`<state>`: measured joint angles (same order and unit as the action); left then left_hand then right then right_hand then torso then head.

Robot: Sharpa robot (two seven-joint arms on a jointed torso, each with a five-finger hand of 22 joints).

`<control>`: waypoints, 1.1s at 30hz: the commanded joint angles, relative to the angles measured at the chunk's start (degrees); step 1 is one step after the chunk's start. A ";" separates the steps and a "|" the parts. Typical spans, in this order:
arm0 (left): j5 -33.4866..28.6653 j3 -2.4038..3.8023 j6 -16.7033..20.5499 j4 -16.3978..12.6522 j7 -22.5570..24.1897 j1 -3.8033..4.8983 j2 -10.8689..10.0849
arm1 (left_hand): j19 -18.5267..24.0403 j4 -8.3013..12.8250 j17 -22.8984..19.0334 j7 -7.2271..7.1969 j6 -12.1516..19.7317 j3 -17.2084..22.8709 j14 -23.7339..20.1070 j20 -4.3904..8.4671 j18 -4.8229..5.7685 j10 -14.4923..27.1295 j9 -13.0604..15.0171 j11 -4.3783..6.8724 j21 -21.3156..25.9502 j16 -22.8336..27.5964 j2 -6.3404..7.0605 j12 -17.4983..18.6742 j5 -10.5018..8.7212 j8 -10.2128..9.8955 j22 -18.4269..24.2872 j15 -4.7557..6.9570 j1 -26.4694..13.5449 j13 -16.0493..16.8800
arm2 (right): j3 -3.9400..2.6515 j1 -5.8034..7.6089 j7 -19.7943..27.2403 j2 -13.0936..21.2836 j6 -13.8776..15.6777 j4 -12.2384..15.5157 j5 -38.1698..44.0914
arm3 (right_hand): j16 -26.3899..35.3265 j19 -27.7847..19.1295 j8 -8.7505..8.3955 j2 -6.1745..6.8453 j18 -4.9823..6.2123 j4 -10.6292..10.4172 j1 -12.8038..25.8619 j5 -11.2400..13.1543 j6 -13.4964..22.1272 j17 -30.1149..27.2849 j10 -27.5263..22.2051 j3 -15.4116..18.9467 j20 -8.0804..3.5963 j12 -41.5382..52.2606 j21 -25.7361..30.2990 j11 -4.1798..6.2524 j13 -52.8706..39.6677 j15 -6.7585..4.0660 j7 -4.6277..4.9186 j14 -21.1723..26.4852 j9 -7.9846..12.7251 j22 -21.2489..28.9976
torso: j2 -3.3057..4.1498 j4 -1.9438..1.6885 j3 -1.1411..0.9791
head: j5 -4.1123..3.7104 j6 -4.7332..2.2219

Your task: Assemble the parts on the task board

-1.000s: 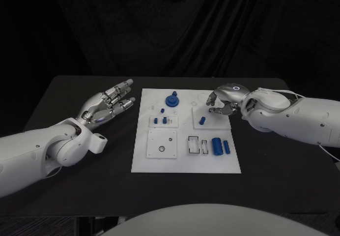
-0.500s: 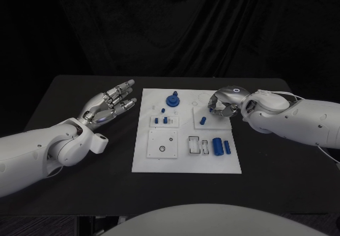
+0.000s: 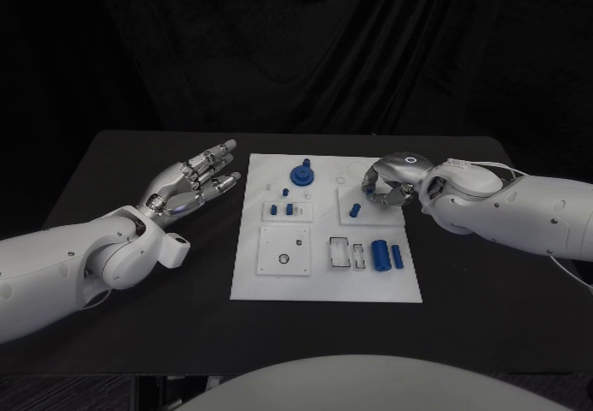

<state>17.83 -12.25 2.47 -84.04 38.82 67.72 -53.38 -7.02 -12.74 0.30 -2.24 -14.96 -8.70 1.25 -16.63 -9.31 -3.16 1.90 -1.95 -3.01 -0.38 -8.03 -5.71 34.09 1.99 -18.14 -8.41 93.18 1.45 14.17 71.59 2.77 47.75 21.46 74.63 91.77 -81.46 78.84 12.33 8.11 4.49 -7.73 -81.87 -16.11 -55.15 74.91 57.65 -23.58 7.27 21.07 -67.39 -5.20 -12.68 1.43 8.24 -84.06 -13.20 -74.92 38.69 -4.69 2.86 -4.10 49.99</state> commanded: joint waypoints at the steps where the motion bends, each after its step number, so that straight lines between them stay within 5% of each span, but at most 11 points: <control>1: -0.30 0.05 -0.90 0.03 7.17 -0.19 0.13 | -0.40 0.28 0.06 0.48 -0.07 0.01 -0.09 0.01 -0.93 -0.13 -0.06 -0.38 -0.25 0.00 -0.07 -0.23 0.27 -0.19 -0.05 -0.48 0.44 -0.08 | 0.00 -0.33 0.49 -0.04 0.45 -0.15 -0.17 | -0.25 0.29 0.24 -0.11 0.29 0.37 -0.40 -0.07 -0.61 2.26 0.56 -0.08 -0.17 -0.31 -0.11 0.15 0.10 -0.47 0.07 -0.15 -0.13 -8.82 | 0.01 -0.01 0.00 | -0.03 0.01; 10: -0.30 0.05 -1.05 0.08 6.84 -0.47 0.10 | -0.77 0.95 0.07 1.71 -0.85 0.37 -0.03 -0.05 -0.78 -0.07 0.05 -0.16 -0.37 0.00 -0.23 -0.24 0.35 -0.06 -0.14 -0.79 0.58 -0.09 | 0.00 -0.44 0.51 -0.14 0.62 -0.39 -0.19 | -0.16 0.26 0.43 -0.39 0.30 1.21 -1.12 -0.07 -1.77 2.13 2.16 -0.31 -0.46 -0.52 -0.10 0.54 0.38 -0.81 -0.17 -0.09 -0.52 -8.82 | 0.03 -0.03 0.02 | 0.10 0.01; 22: -0.31 0.05 -0.89 0.05 6.39 -0.64 -0.19 | -1.04 1.21 0.10 2.18 -1.18 0.49 0.09 -0.09 -0.73 -0.08 0.09 -0.02 -0.48 -0.03 -0.25 -0.29 0.37 0.00 -0.41 -0.91 0.59 -0.08 | -0.03 -0.32 0.83 1.22 4.59 1.27 -0.19 | 0.03 0.51 0.95 -1.65 0.18 3.54 -3.44 -0.04 -3.99 1.83 4.73 -0.88 -1.08 -1.00 -0.78 1.22 0.74 -1.44 -0.63 0.00 -1.40 -9.01 | 0.01 -0.03 -0.01 | 0.76 0.01; 33: -0.31 0.05 -0.85 0.18 6.04 -0.67 0.00 | -1.11 1.32 0.10 2.34 -1.18 0.56 0.10 -0.10 -0.71 -0.08 0.08 -0.01 -0.51 -0.04 -0.28 -0.30 0.40 -0.01 -0.36 -0.99 0.60 -0.08 | -0.05 3.46 0.21 3.41 6.16 7.00 -0.19 | 0.13 0.54 0.92 -1.54 0.15 3.38 -3.00 0.02 -4.20 1.69 5.13 -0.50 -1.14 -1.19 -0.88 1.26 0.82 -1.47 -0.68 0.04 -1.53 -9.03 | -0.01 0.01 -0.02 | 1.11 0.01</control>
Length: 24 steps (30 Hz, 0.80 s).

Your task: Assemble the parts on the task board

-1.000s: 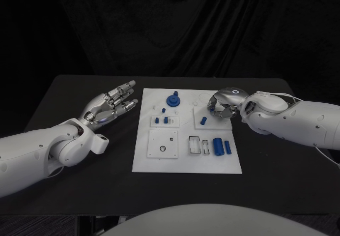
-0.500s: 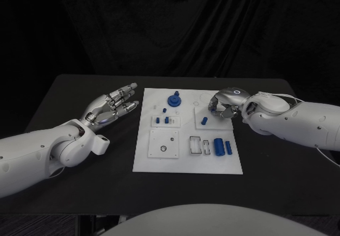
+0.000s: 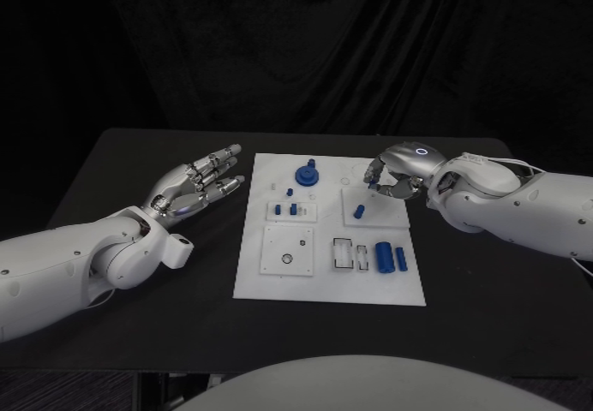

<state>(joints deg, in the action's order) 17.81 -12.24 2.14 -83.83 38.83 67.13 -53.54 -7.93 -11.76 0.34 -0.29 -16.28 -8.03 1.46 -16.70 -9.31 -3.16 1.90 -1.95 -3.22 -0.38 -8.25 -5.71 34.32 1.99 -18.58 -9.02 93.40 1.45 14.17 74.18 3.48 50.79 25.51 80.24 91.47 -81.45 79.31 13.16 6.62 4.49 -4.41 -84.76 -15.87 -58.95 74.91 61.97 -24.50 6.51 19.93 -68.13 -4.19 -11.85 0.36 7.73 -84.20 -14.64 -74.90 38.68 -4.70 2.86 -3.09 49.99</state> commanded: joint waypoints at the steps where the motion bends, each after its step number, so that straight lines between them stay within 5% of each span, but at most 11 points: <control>1: -0.29 0.05 -0.50 0.00 6.00 -0.08 0.20 | -0.17 0.35 0.06 0.39 0.17 -0.11 -0.11 -0.02 -0.71 -0.08 0.08 -0.01 -0.29 -0.03 -0.06 -0.31 0.17 -0.01 0.14 -0.38 0.38 -0.08 | -0.06 1.36 -0.64 0.57 2.06 2.15 0.11 | 0.13 0.07 0.08 -0.04 0.15 0.06 -0.12 -0.22 -0.40 1.69 0.81 0.42 -0.38 -0.05 -0.13 0.25 -0.01 -0.40 -0.17 0.18 -0.09 -9.04 | 0.00 0.03 -0.02 | 0.11 0.01; 6: -0.29 0.05 -0.55 0.22 5.91 -0.08 0.60 | -0.04 0.37 0.05 0.40 0.21 -0.09 -0.13 0.00 -0.71 -0.07 0.07 -0.02 -0.23 -0.02 -0.07 -0.29 0.17 -0.02 0.43 -0.37 0.39 -0.08 | -0.06 3.33 -1.02 1.34 1.73 6.89 0.11 | 0.17 0.04 0.04 0.00 0.17 0.06 -0.09 -0.22 -0.36 1.62 0.81 0.45 -0.39 -0.10 -0.06 0.26 0.01 -0.40 -0.18 0.21 -0.09 -9.02 | -0.04 0.05 -0.01 | 0.27 0.01; 10: -0.29 0.05 -0.76 0.44 5.89 -0.14 0.94 | 0.03 0.50 0.03 0.43 0.40 0.02 -0.19 0.07 -0.69 -0.03 0.05 -0.08 -0.18 -0.01 -0.16 -0.24 0.20 -0.06 0.57 -0.36 0.44 -0.10 | -0.04 3.61 -0.98 1.03 0.55 10.07 0.11 | 0.18 0.04 0.00 0.03 0.17 0.06 -0.07 -0.23 -0.32 1.61 0.82 0.48 -0.39 -0.15 -0.07 0.26 0.03 -0.41 -0.19 0.21 -0.09 -9.02 | -0.02 0.02 -0.02 | 0.81 0.01; 16: -0.29 0.05 -0.84 0.67 5.95 -0.34 1.19 | 0.07 0.62 0.02 0.44 0.43 0.13 -0.22 0.03 -0.65 0.03 0.04 -0.13 -0.15 0.01 -0.26 -0.18 0.19 -0.08 0.69 -0.36 0.49 -0.11 | -0.01 2.25 -0.51 -0.82 -0.91 14.05 0.99 | 0.31 -0.09 -0.29 0.32 0.20 -0.01 0.20 -0.23 -0.06 1.44 0.84 0.73 -0.42 -0.47 0.15 0.24 0.14 -0.41 -0.17 0.29 -0.08 -8.95 | -0.02 -0.06 0.04 | 1.93 0.01; 24: -0.29 0.04 -0.80 0.64 6.09 -0.47 1.35 | 0.18 0.73 0.01 0.45 0.31 0.16 -0.28 0.11 -0.64 0.01 0.05 -0.13 -0.10 0.03 -0.23 -0.24 0.13 -0.06 0.87 -0.30 0.52 -0.10 | -0.01 -0.33 -0.17 -4.49 -2.06 15.28 6.09 | 0.31 -0.10 -0.40 0.40 0.20 0.09 0.10 -0.26 0.02 1.45 0.85 0.74 -0.43 -0.59 0.15 0.26 0.18 -0.43 -0.19 0.28 -0.08 -8.95 | 0.13 -0.09 -0.05 | 2.78 0.01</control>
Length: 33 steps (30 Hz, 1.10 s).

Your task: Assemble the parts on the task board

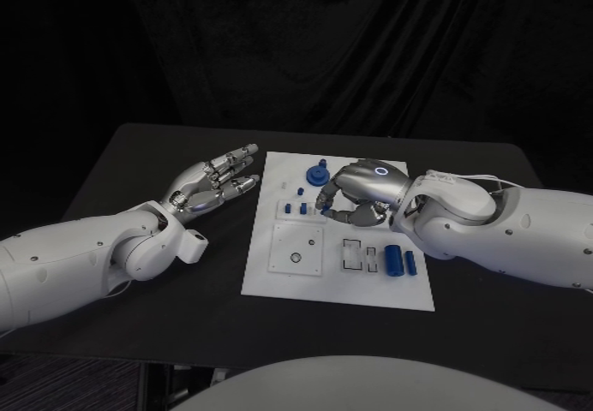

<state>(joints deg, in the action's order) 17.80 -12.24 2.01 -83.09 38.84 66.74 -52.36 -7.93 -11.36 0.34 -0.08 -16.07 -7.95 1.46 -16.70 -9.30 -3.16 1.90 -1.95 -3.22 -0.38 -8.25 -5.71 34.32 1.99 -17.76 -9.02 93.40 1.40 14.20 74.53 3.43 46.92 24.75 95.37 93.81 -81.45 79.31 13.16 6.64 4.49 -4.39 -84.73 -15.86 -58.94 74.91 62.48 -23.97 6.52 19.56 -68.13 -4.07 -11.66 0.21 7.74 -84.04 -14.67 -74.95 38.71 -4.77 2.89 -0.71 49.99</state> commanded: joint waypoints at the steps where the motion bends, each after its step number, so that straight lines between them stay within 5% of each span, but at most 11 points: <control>1: -0.28 0.04 -0.69 -0.10 6.08 -0.08 0.20 | 0.17 0.34 0.01 0.24 0.10 0.08 -0.28 0.10 -0.64 0.01 0.05 -0.14 -0.10 0.03 -0.23 -0.24 0.13 -0.06 0.05 -0.30 0.52 -0.05 | -0.03 -1.08 -0.08 -1.15 -1.45 0.02 4.03 | 0.28 -0.08 -0.41 0.39 0.19 0.10 0.04 -0.27 0.01 1.50 0.36 0.21 -0.44 -0.23 0.11 0.15 -0.02 -0.28 -0.20 0.10 -0.05 -8.92 | 0.06 0.03 -0.10 | 0.51 0.01; 13: -0.28 0.04 -1.08 0.11 5.98 -0.22 0.56 | 0.20 0.42 0.01 0.25 0.21 0.13 -0.28 0.16 -0.64 0.03 0.04 -0.15 -0.08 0.03 -0.23 -0.21 0.08 -0.07 0.06 -0.27 0.55 -0.05 | -0.04 -4.05 -0.31 -4.97 -2.83 -2.45 4.91 | 0.14 0.00 -0.53 0.43 0.16 0.28 -0.15 -0.29 0.07 1.70 0.44 0.18 -0.46 -0.33 -0.08 0.18 0.01 -0.30 -0.21 0.00 -0.06 -8.97 | 0.01 -0.14 -0.05 | 1.03 0.01; 33: -0.28 0.04 -1.50 0.36 5.77 -0.53 0.84 | 0.26 0.59 0.00 0.28 0.25 0.27 -0.30 0.19 -0.64 0.08 0.03 -0.21 -0.04 0.04 -0.34 -0.19 0.00 -0.09 0.15 -0.27 0.62 -0.06 | -0.04 -5.26 -1.09 -5.25 -3.48 -3.99 4.97 | 0.22 -0.10 -0.71 0.46 0.20 0.45 -0.29 -0.29 0.17 1.59 0.75 0.21 -0.49 -0.33 0.11 0.21 -0.02 -0.33 -0.17 0.03 -0.05 -8.92 | -0.02 -0.04 -0.07 | 1.40 0.01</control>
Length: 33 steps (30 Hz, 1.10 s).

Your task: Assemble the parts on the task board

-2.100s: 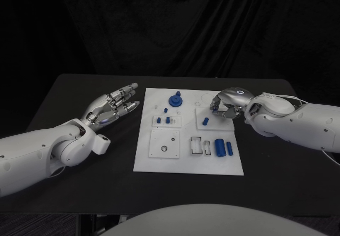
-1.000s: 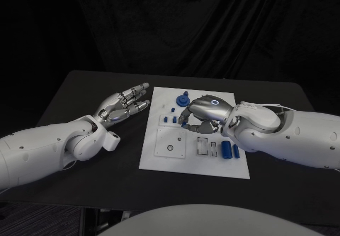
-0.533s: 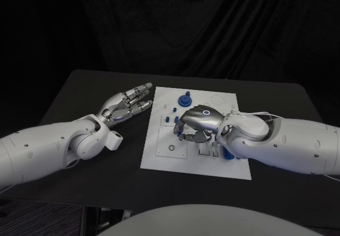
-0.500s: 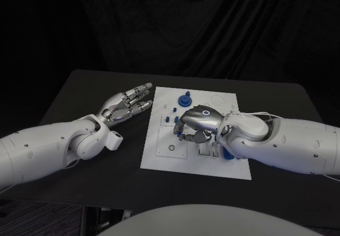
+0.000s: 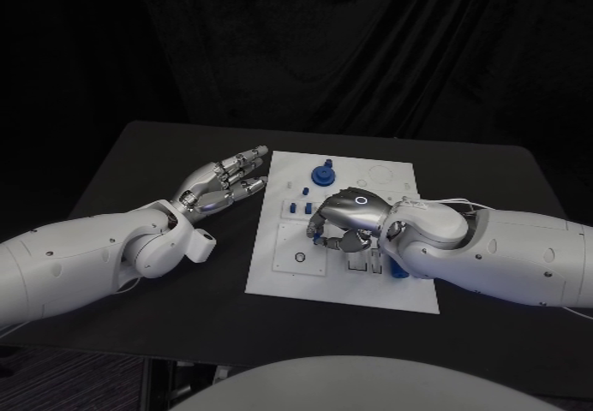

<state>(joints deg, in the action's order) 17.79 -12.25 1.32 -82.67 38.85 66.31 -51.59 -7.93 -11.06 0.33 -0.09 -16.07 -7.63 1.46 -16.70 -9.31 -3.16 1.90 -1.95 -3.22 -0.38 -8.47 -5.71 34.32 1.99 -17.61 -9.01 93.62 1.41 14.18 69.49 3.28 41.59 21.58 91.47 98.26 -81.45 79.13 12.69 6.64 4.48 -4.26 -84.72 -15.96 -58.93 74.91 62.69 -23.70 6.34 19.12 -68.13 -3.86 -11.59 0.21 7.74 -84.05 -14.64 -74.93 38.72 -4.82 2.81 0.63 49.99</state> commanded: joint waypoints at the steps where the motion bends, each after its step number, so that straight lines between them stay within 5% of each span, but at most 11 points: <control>1: -0.27 0.05 -0.84 -0.04 5.74 -0.11 0.06 | 0.26 0.28 0.01 0.29 0.26 -0.05 -0.30 0.19 -0.64 0.08 0.03 -0.22 -0.04 0.04 -0.12 -0.19 0.01 -0.09 -0.01 -0.27 0.40 -0.07 | -0.02 -0.23 -0.93 0.09 -0.23 -0.12 0.51 | 0.22 0.08 -0.24 0.46 0.20 0.32 -0.30 -0.19 0.17 1.59 0.54 -0.06 -0.32 0.11 0.11 0.00 -0.09 -0.33 -0.17 0.04 -0.08 -8.94 | -0.04 0.01 0.02 | 0.09 0.01; 33: -0.27 0.06 -1.49 0.38 5.21 -0.27 0.38 | 0.32 0.42 0.01 0.37 0.35 0.10 -0.32 0.24 -0.66 0.13 0.02 -0.30 0.01 0.04 -0.26 -0.14 -0.10 -0.10 0.11 -0.32 0.39 -0.08 | -0.02 -0.78 -0.94 -0.56 -0.43 -1.54 0.51 | 0.18 0.10 -0.33 0.47 0.19 0.41 -0.36 -0.18 0.17 1.65 0.74 -0.02 -0.34 0.14 0.05 0.02 -0.13 -0.36 -0.16 0.01 -0.09 -8.96 | -0.04 -0.02 0.04 | 0.21 0.01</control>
<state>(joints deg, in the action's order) 17.79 -12.25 0.67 -82.26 38.85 66.16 -51.32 -7.93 -10.90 0.33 0.11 -15.87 -7.47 1.25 -16.70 -9.31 -3.17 1.90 -1.94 -3.22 -0.38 -8.47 -5.71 34.32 1.99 -17.52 -9.22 93.62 1.42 14.18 68.93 3.21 41.08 21.44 89.99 98.38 -81.45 79.13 12.69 6.88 4.48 -4.26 -84.96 -15.90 -58.93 74.91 63.04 -23.69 6.34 19.09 -68.12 -3.91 -11.62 0.21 7.74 -84.05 -14.66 -74.91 38.68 -4.86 2.83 0.74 49.99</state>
